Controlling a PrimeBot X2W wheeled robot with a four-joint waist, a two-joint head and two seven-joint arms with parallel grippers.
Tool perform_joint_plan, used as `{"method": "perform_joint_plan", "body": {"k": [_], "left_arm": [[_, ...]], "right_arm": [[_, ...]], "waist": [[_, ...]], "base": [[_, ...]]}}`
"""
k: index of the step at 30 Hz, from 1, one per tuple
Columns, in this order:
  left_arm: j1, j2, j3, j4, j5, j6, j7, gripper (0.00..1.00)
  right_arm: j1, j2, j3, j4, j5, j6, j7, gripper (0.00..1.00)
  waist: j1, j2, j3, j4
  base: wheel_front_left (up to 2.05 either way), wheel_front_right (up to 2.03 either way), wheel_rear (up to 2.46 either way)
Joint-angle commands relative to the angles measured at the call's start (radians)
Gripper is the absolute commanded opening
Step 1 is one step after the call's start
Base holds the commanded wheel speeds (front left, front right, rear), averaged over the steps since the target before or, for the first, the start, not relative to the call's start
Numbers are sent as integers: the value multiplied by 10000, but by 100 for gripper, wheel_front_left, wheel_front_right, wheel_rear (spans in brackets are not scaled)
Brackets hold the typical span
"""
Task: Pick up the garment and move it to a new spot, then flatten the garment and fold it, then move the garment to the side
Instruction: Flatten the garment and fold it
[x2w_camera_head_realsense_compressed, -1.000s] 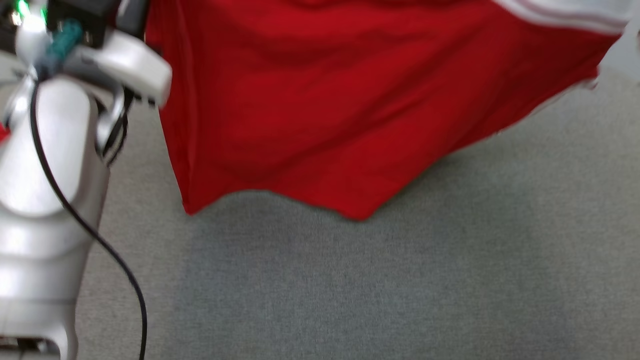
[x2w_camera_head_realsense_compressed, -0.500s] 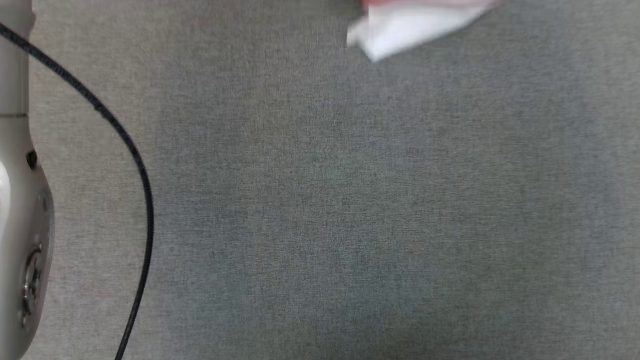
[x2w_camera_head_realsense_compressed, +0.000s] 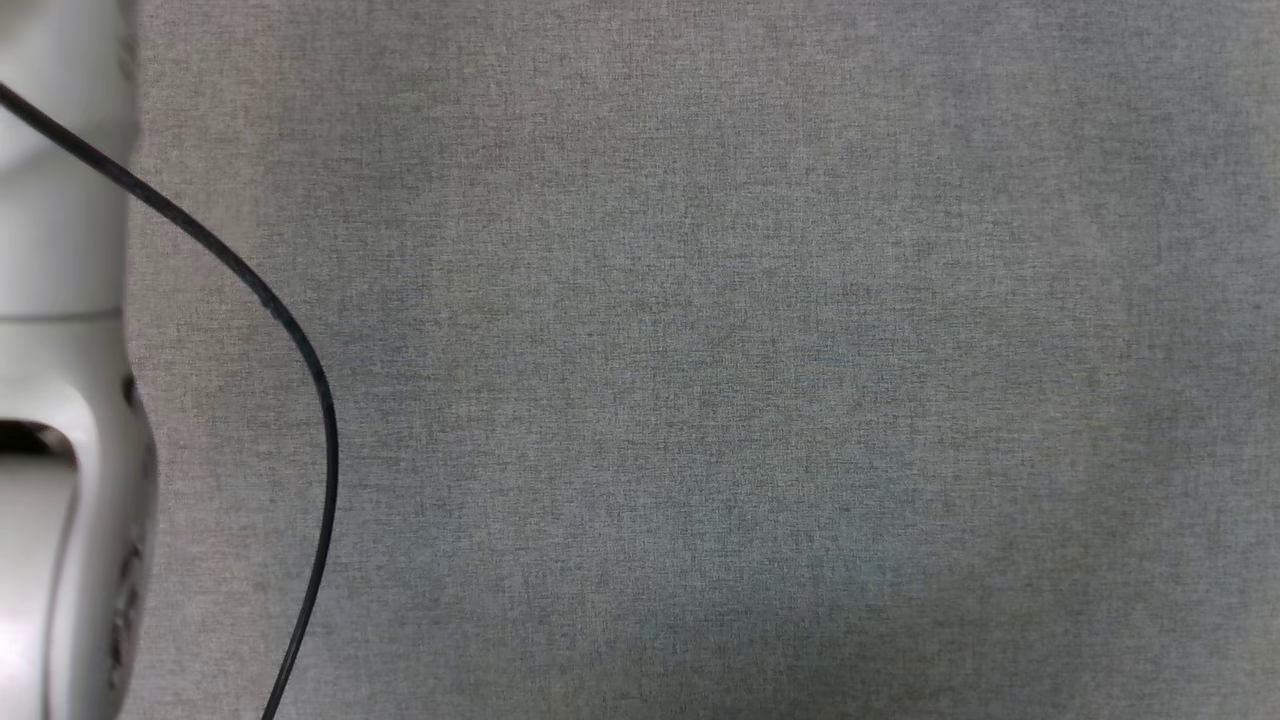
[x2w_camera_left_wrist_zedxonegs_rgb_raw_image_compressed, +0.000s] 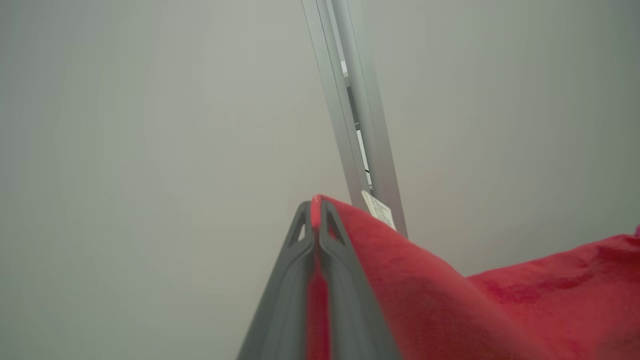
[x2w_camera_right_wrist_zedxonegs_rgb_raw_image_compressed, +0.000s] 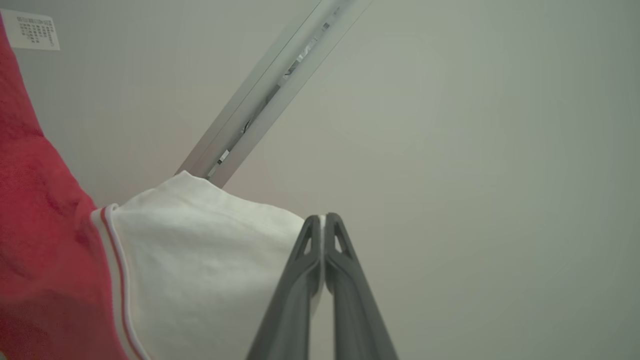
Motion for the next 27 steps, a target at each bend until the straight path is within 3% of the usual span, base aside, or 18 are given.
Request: {"method": "perform_joint_plan", "body": {"k": [1,9,27], "left_arm": [[444,81,-97,219,122,-87,-2,0],[1580,176,-288,911,236,-228,-3,0],[5845,498,-1751,1043,864,-546,-4,0]], "right_arm": [[552,-28,173,127,124,-1,-8,0],[2187,69,504,520,806,-1,-10,0],[6149,1,1455,1764,3258,-1,-10,0]], "waist": [[0,0,-19,6],[0,0,-383,-25],[0,0,-2922,24]], "base": [[0,0,0],[0,0,0],[0,0,0]]}}
